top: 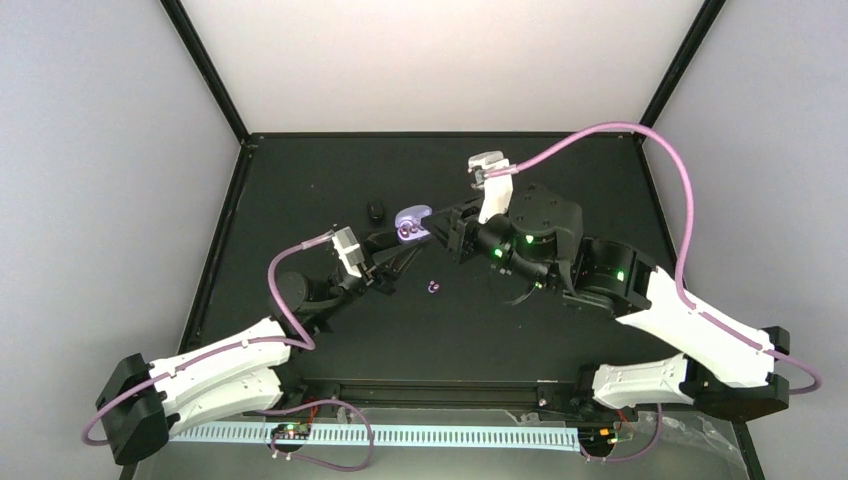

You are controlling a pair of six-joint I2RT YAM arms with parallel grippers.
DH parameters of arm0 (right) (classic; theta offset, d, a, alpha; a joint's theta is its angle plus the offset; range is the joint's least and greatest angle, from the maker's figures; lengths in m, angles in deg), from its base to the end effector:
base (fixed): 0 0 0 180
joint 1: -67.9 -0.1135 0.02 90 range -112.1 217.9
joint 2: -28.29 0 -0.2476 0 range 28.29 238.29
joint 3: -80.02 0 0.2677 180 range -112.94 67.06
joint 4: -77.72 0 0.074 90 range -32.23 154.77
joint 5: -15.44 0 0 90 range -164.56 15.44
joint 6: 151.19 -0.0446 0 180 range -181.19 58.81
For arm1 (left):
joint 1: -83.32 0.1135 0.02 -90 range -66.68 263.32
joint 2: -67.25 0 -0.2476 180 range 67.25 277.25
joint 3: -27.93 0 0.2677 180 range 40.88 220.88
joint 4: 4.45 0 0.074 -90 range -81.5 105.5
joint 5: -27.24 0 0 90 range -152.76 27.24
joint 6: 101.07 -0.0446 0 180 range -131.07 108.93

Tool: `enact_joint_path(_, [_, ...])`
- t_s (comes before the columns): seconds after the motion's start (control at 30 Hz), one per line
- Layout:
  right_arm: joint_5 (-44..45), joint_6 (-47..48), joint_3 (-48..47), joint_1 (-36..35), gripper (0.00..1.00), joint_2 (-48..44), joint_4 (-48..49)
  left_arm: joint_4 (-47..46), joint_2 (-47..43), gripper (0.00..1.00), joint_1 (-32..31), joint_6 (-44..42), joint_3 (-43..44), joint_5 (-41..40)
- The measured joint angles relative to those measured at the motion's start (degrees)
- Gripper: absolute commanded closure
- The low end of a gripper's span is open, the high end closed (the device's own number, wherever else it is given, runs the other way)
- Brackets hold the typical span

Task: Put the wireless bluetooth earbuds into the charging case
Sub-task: Place the earbud in the charging case.

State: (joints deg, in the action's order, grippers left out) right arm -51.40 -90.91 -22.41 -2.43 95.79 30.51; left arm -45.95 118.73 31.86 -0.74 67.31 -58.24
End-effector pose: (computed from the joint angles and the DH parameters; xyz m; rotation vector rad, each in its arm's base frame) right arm 0.1031 0.2362 0.4711 -0.3523 1.8242 0.8906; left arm 0.1410 -0.1827 0.3093 0.4601 1.0130 -1.0130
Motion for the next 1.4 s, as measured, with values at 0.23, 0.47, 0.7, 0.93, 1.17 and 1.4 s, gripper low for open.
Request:
enact_joint_path(0.23, [-16.61, -0.90, -0.94, 7.04, 0.69, 0.02, -7.10, 2.34, -4.52, 0.99, -0.02, 4.72, -1.36, 9.49])
enact_joint_path(0.47, [-25.81, -1.29, 1.05, 7.08, 0.69, -2.62, -9.53, 4.59, -8.44, 0.99, -0.02, 6.38, -2.19, 15.06])
enact_joint_path(0.7, [-27.93, -2.86, 2.16, 7.08, 0.70, -4.46, -7.76, 7.06, -8.72, 0.99, -0.02, 5.79, -2.32, 15.87])
enact_joint_path(0.93, [-27.87, -3.80, 0.66, 7.02, 0.74, -2.67, -7.10, 8.39, -8.00, 0.99, -0.02, 4.39, -2.32, 15.41])
enact_joint_path(1.17, [-26.43, -4.11, 0.09, 6.97, 0.77, 0.48, -8.11, 9.01, -7.87, 0.98, -0.02, 3.61, -2.32, 15.02])
enact_joint_path(1.4, [-24.30, -4.63, 0.07, 6.97, 0.78, 0.83, -8.87, 9.05, -7.91, 0.98, -0.02, 3.34, -2.32, 14.51])
